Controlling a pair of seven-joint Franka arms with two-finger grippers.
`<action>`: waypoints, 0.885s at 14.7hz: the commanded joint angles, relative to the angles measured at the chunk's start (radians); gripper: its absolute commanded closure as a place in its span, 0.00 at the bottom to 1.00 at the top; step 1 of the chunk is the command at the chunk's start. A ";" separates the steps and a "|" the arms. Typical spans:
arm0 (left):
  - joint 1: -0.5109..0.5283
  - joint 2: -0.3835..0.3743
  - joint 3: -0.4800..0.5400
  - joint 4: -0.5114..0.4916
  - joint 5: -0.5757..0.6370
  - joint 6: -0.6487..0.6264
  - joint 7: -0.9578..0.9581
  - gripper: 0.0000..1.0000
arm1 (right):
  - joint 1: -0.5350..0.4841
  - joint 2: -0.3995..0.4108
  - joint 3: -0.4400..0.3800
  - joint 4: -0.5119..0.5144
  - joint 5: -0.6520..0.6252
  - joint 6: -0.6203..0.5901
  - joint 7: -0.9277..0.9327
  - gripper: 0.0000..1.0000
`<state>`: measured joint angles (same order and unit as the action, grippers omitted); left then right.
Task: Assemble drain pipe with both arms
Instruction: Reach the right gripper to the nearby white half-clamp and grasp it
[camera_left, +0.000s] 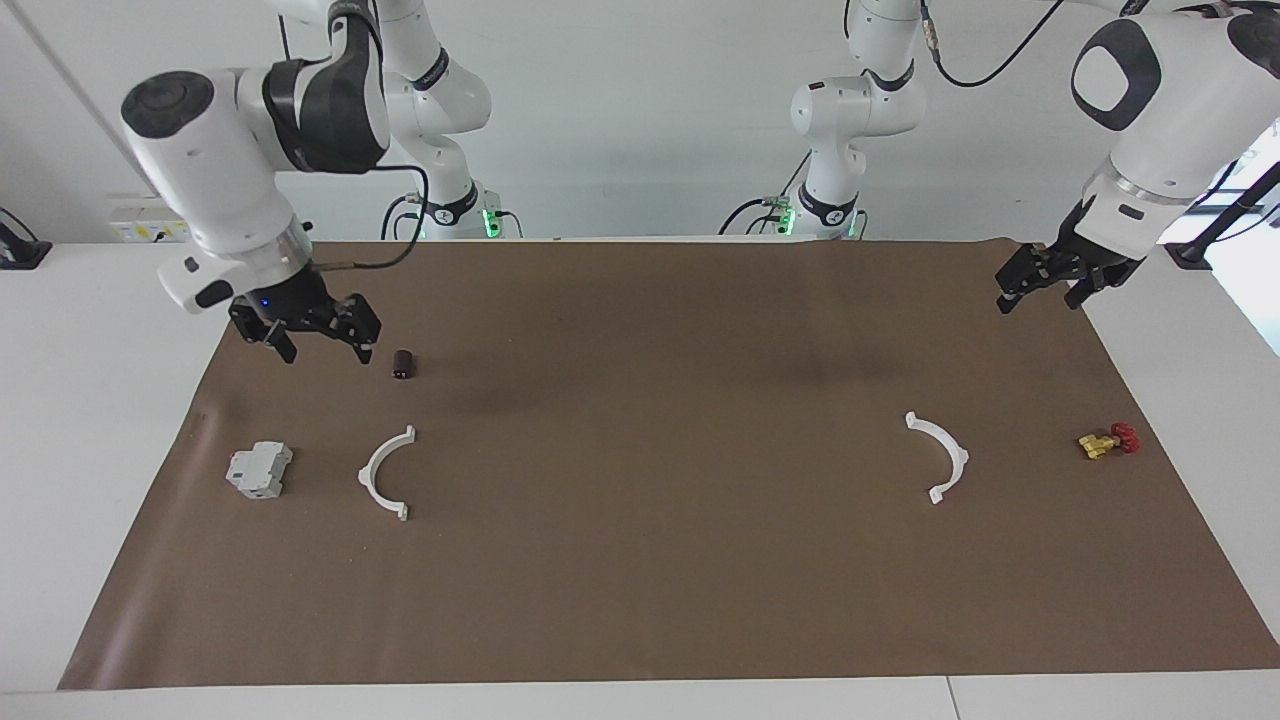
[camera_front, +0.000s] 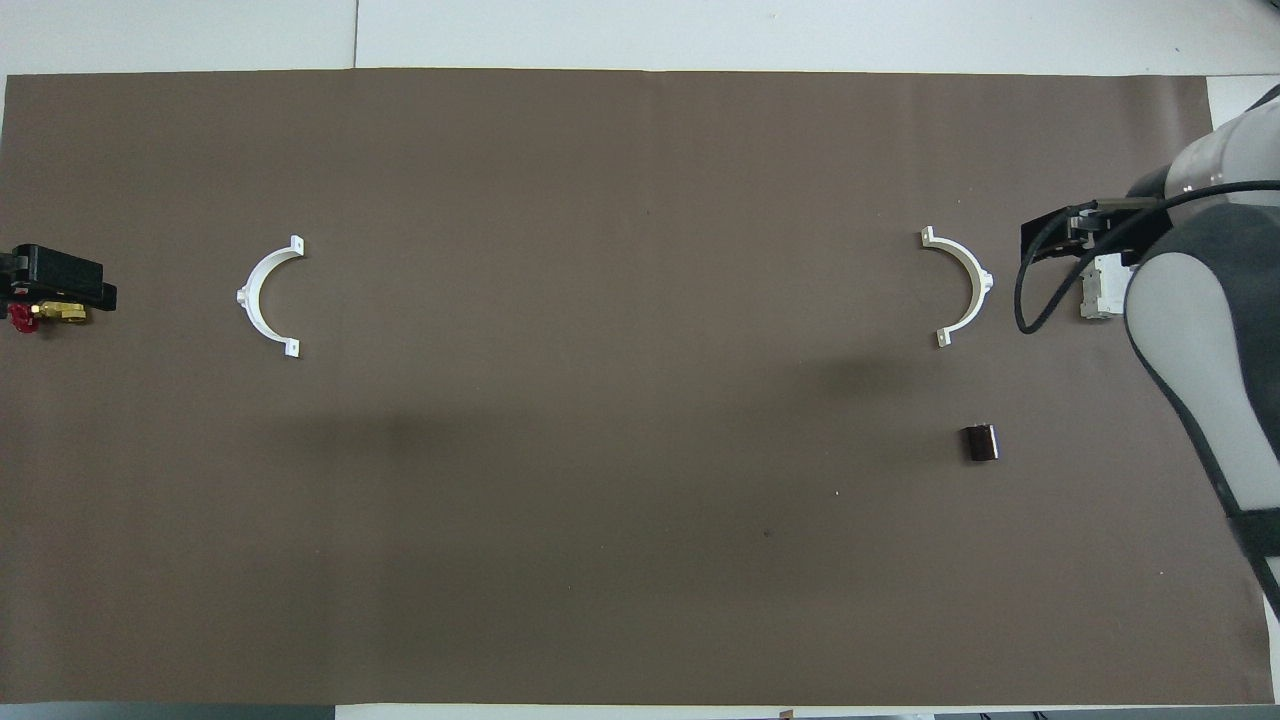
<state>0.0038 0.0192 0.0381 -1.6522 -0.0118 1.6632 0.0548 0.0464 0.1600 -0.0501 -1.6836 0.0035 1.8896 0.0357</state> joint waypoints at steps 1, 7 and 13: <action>-0.008 -0.012 0.006 -0.008 0.018 0.010 0.005 0.00 | -0.019 0.076 0.003 -0.005 0.038 0.097 -0.049 0.00; -0.008 -0.013 0.006 -0.008 0.018 0.010 0.003 0.00 | -0.056 0.148 0.003 -0.149 0.062 0.270 -0.253 0.03; -0.008 -0.013 0.006 -0.008 0.016 0.010 0.003 0.00 | -0.073 0.228 0.003 -0.156 0.108 0.344 -0.278 0.20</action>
<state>0.0038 0.0192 0.0381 -1.6522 -0.0118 1.6632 0.0548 -0.0241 0.3808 -0.0538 -1.8311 0.0827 2.2061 -0.2160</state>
